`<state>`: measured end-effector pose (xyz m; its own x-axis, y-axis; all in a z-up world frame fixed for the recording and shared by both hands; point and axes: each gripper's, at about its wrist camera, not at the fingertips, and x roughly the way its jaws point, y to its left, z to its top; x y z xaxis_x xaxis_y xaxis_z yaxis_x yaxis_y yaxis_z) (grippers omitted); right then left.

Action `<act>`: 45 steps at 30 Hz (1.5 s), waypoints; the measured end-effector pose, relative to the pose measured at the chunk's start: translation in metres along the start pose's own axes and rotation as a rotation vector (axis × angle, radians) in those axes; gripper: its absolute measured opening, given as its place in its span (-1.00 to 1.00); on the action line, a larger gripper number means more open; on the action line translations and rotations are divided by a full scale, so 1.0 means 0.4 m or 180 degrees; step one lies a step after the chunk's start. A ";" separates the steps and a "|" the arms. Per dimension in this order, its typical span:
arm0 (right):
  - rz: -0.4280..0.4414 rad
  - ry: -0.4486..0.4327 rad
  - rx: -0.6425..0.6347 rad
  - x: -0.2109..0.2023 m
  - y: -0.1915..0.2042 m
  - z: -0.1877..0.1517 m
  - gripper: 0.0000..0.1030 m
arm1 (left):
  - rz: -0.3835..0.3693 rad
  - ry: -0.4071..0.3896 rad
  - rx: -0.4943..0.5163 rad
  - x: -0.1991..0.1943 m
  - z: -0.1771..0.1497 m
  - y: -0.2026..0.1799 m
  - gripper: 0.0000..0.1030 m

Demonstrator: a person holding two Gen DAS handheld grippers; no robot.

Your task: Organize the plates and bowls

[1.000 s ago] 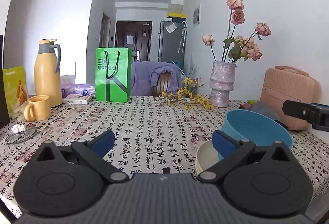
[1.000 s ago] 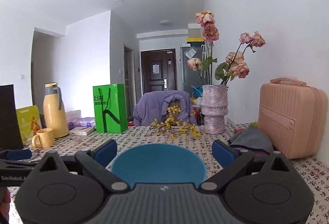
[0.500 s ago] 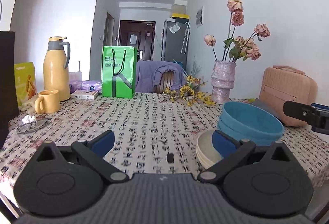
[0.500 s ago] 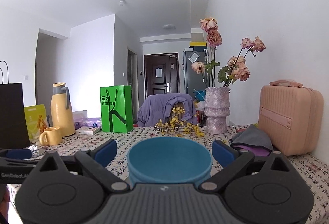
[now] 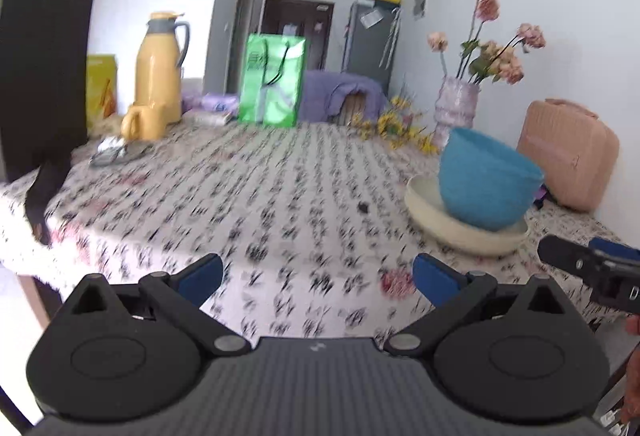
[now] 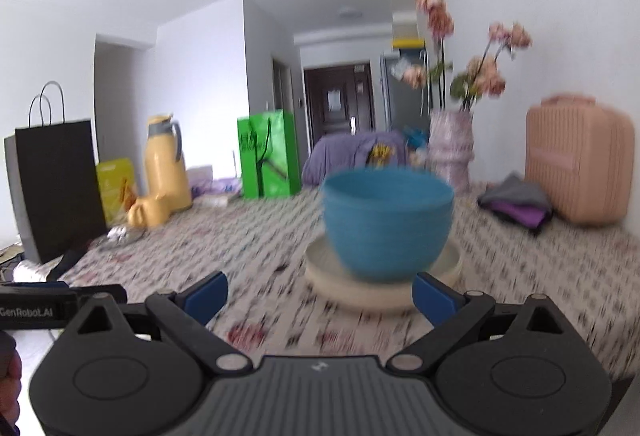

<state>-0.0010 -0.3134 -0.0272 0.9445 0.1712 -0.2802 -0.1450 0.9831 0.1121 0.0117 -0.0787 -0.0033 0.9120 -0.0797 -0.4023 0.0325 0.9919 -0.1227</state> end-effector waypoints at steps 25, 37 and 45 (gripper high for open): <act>-0.0085 0.0202 0.0169 0.001 -0.007 -0.035 0.92 | 0.0141 0.0018 0.0126 -0.011 -0.018 -0.005 1.00; -0.0029 0.0199 0.0115 0.002 -0.005 -0.032 0.93 | 0.0145 0.0036 0.0125 -0.010 -0.016 -0.006 1.00; -0.0048 0.0199 0.0125 0.002 -0.007 -0.032 0.92 | 0.0141 0.0040 0.0129 -0.010 -0.015 -0.006 1.00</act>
<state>-0.0035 -0.3151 -0.0401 0.9261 0.1614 -0.3410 -0.1181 0.9824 0.1445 0.0055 -0.0814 -0.0069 0.9077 -0.0365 -0.4180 0.0089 0.9977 -0.0678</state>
